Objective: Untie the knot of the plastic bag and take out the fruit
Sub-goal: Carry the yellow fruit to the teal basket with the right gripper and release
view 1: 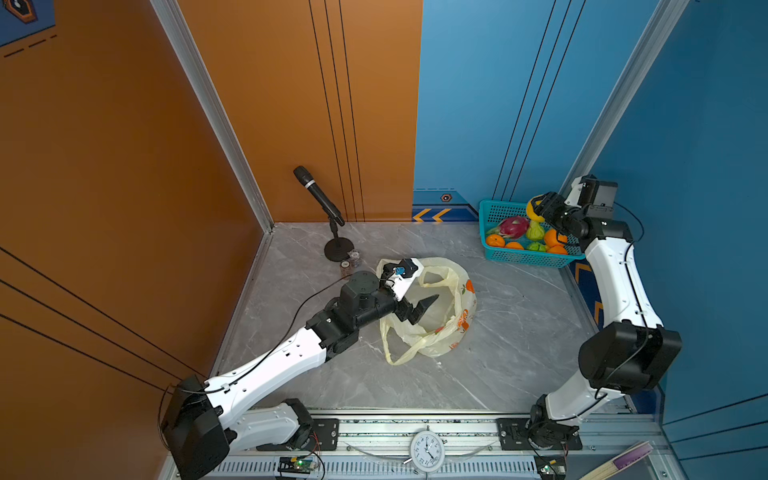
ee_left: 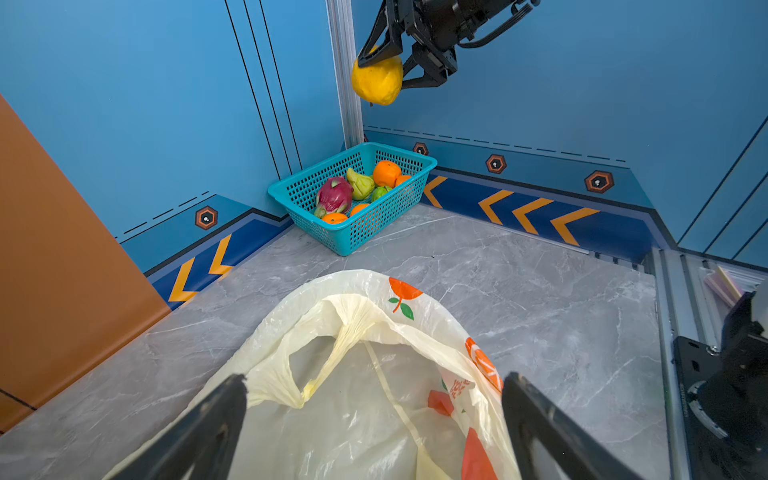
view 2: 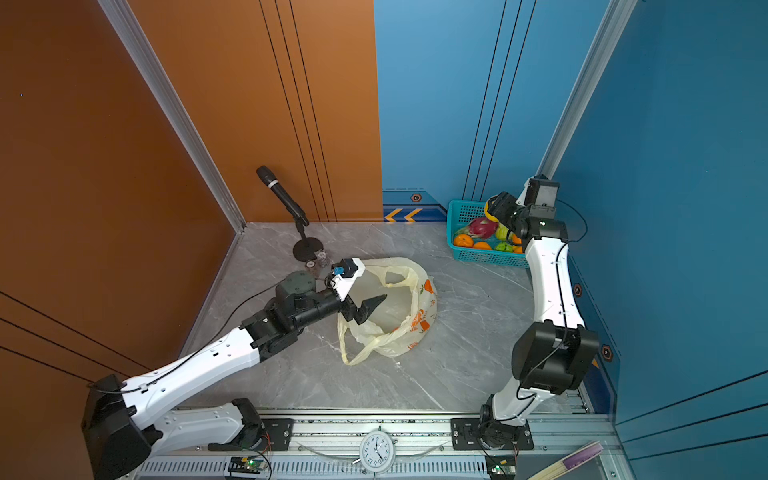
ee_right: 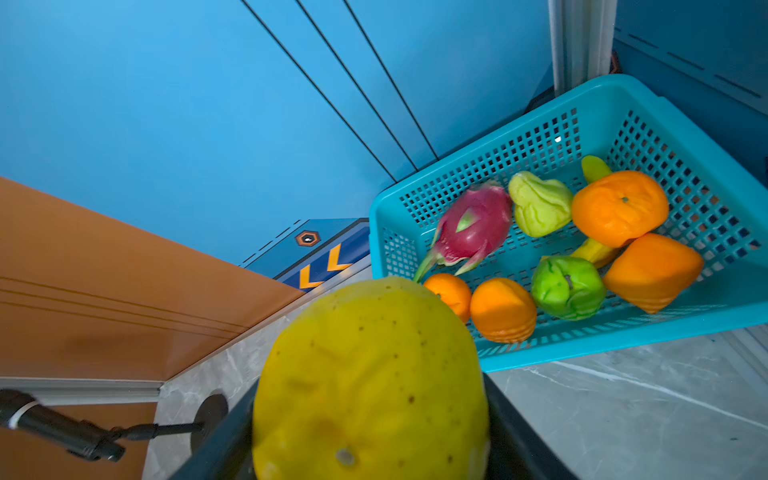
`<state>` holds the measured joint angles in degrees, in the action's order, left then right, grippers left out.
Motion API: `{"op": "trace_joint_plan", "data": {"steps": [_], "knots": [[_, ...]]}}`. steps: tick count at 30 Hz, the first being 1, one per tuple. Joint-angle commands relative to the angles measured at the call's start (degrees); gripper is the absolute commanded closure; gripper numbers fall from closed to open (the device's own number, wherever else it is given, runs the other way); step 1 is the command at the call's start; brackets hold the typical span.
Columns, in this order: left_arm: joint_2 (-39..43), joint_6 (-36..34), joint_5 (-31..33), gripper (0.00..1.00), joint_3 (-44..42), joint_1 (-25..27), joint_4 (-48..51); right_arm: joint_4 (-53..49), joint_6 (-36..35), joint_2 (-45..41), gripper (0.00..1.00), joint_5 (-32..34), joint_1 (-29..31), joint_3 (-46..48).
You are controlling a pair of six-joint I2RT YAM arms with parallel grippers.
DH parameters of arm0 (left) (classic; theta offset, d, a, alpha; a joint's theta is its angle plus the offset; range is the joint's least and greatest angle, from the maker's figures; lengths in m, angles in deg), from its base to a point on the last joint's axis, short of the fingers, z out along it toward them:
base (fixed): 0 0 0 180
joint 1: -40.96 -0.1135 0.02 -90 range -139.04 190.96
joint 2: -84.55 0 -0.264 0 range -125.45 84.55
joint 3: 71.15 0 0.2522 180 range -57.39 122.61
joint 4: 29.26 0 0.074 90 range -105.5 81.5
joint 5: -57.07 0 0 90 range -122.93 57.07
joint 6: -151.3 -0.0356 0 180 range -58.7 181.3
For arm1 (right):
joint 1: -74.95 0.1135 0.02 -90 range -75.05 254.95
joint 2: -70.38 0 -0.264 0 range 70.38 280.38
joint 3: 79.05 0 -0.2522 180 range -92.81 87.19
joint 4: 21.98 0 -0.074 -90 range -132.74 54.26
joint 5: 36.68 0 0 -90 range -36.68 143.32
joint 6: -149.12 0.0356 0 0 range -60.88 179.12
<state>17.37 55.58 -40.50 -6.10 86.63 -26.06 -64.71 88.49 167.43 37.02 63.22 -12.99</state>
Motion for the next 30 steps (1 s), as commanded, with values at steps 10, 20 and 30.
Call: {"op": "trace_joint_plan", "data": {"steps": [10, 20, 30], "knots": [[2.5, -5.61, 3.07, 0.04, 1.28, 0.16, 4.9, -12.58, -8.79, 18.38, 0.56, 7.88, -2.1, -19.12], [4.01, -5.11, 3.79, 0.04, 0.58, 0.3, 6.64, -13.81, -7.79, 34.07, 0.56, 11.57, -1.84, -31.79], [6.59, -3.28, 7.42, 0.04, 1.23, 1.24, 10.48, -14.64, -7.17, 43.89, 0.56, 11.06, -1.93, -39.01]]}}
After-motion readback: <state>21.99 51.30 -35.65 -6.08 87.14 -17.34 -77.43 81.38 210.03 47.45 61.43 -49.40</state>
